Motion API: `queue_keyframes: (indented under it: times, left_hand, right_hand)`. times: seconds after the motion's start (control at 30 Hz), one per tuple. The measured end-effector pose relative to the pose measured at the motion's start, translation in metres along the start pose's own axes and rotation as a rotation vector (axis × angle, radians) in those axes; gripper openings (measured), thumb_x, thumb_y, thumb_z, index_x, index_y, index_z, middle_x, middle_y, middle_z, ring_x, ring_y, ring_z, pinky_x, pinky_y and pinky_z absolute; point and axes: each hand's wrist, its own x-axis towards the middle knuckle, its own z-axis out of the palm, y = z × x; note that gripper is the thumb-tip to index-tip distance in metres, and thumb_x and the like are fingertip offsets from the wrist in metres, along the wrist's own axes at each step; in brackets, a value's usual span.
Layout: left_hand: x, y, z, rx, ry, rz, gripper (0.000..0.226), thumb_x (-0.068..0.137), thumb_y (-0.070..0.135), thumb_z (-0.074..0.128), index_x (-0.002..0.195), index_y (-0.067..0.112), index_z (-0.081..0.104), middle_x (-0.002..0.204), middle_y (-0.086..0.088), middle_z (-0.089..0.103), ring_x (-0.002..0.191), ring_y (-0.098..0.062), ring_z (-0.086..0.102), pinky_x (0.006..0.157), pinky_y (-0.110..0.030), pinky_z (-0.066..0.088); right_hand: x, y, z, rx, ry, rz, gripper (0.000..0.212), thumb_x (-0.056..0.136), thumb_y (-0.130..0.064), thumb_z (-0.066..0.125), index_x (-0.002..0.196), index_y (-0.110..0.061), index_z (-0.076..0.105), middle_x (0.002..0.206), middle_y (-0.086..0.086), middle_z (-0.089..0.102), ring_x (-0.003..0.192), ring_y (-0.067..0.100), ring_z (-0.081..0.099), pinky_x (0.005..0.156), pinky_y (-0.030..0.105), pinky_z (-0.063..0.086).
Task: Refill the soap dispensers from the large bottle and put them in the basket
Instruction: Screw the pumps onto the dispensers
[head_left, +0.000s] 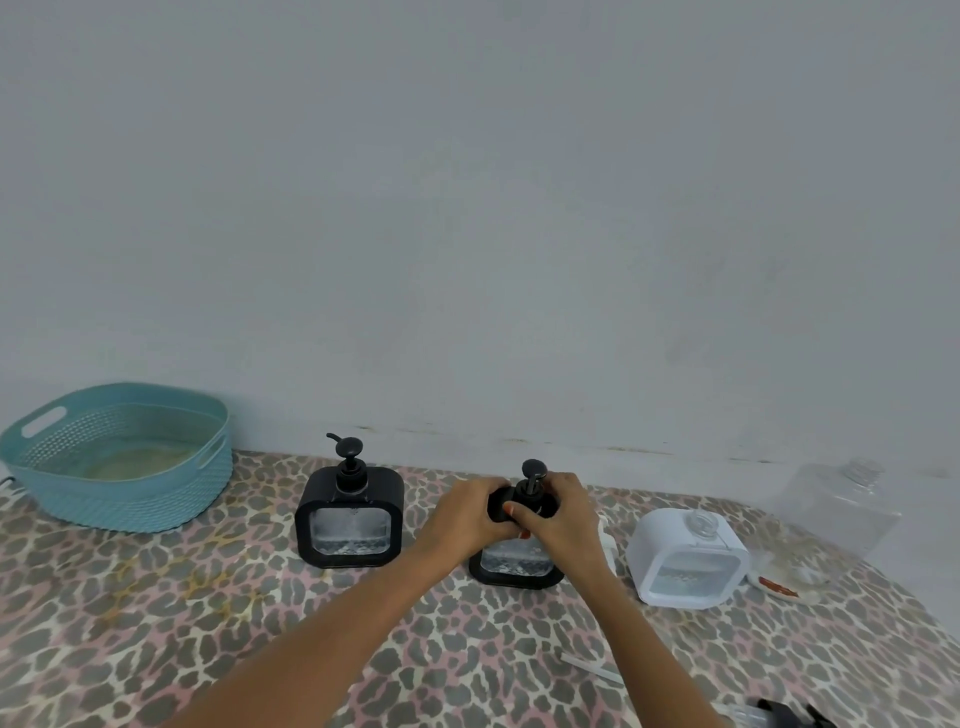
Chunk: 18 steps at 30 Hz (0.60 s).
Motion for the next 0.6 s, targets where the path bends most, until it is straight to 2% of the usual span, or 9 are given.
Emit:
queue_keyframes:
  times: [0.07, 0.2, 0.3, 0.37, 0.43, 0.5, 0.6]
  left_hand:
    - [0.000, 0.000, 0.000, 0.006, -0.003, 0.001, 0.036, 0.071, 0.026, 0.074, 0.104, 0.012, 0.065, 0.095, -0.007, 0.070, 0.087, -0.021, 0.064, 0.078, -0.038, 0.052]
    - [0.000, 0.000, 0.000, 0.018, -0.009, -0.002, 0.043, 0.070, 0.029, 0.076, 0.107, 0.011, 0.063, 0.099, -0.008, 0.069, 0.092, -0.022, 0.062, 0.082, -0.040, 0.051]
    - [0.000, 0.002, 0.000, 0.030, -0.005, -0.003, 0.043, 0.071, 0.029, 0.076, 0.107, 0.011, 0.063, 0.099, -0.008, 0.068, 0.092, -0.022, 0.062, 0.082, -0.038, 0.051]
    - [-0.001, 0.002, -0.001, 0.035, 0.006, -0.003, 0.042, 0.071, 0.028, 0.076, 0.107, 0.010, 0.063, 0.098, -0.007, 0.068, 0.091, -0.022, 0.062, 0.080, -0.036, 0.051]
    - [-0.001, 0.002, -0.001, 0.033, 0.012, -0.002, 0.042, 0.071, 0.028, 0.076, 0.107, 0.011, 0.063, 0.099, -0.006, 0.068, 0.092, -0.021, 0.062, 0.080, -0.036, 0.051]
    - [-0.001, 0.001, 0.000, 0.026, 0.011, 0.005, 0.041, 0.071, 0.028, 0.075, 0.107, 0.013, 0.064, 0.099, -0.006, 0.068, 0.093, -0.020, 0.062, 0.081, -0.037, 0.051]
    - [0.000, 0.000, 0.000, 0.025, 0.008, 0.005, 0.042, 0.070, 0.029, 0.076, 0.107, 0.013, 0.063, 0.100, -0.005, 0.068, 0.093, -0.020, 0.062, 0.081, -0.037, 0.051]
  right_hand:
    - [-0.002, -0.001, -0.005, 0.035, -0.036, -0.014, 0.029, 0.076, -0.016, 0.069, 0.103, -0.017, 0.059, 0.096, -0.002, 0.054, 0.095, 0.018, 0.055, 0.083, 0.030, 0.046]
    - [-0.006, -0.004, -0.022, 0.128, -0.099, -0.026, 0.029, 0.079, 0.001, 0.058, 0.103, -0.015, 0.065, 0.095, 0.009, 0.068, 0.089, 0.021, 0.060, 0.071, 0.014, 0.044]
    - [-0.004, -0.001, -0.024, 0.128, -0.081, -0.031, 0.028, 0.079, -0.002, 0.063, 0.104, -0.013, 0.066, 0.097, 0.003, 0.067, 0.080, 0.000, 0.056, 0.068, 0.001, 0.040]
    - [-0.002, 0.001, -0.021, 0.128, -0.066, -0.011, 0.029, 0.077, -0.006, 0.067, 0.105, -0.015, 0.066, 0.097, -0.001, 0.064, 0.083, -0.002, 0.054, 0.073, 0.004, 0.038]
    - [0.000, 0.003, -0.015, 0.097, -0.052, 0.012, 0.032, 0.076, -0.013, 0.071, 0.107, -0.014, 0.063, 0.101, 0.000, 0.060, 0.092, 0.009, 0.053, 0.082, 0.017, 0.038]
    - [0.000, 0.003, -0.010, 0.058, -0.039, 0.021, 0.034, 0.076, -0.018, 0.072, 0.107, -0.014, 0.062, 0.100, -0.001, 0.055, 0.096, 0.014, 0.052, 0.086, 0.025, 0.039]
    - [0.000, 0.002, -0.011, 0.031, -0.050, -0.004, 0.036, 0.077, -0.021, 0.070, 0.112, -0.017, 0.060, 0.104, -0.005, 0.053, 0.099, 0.012, 0.050, 0.090, 0.027, 0.039]
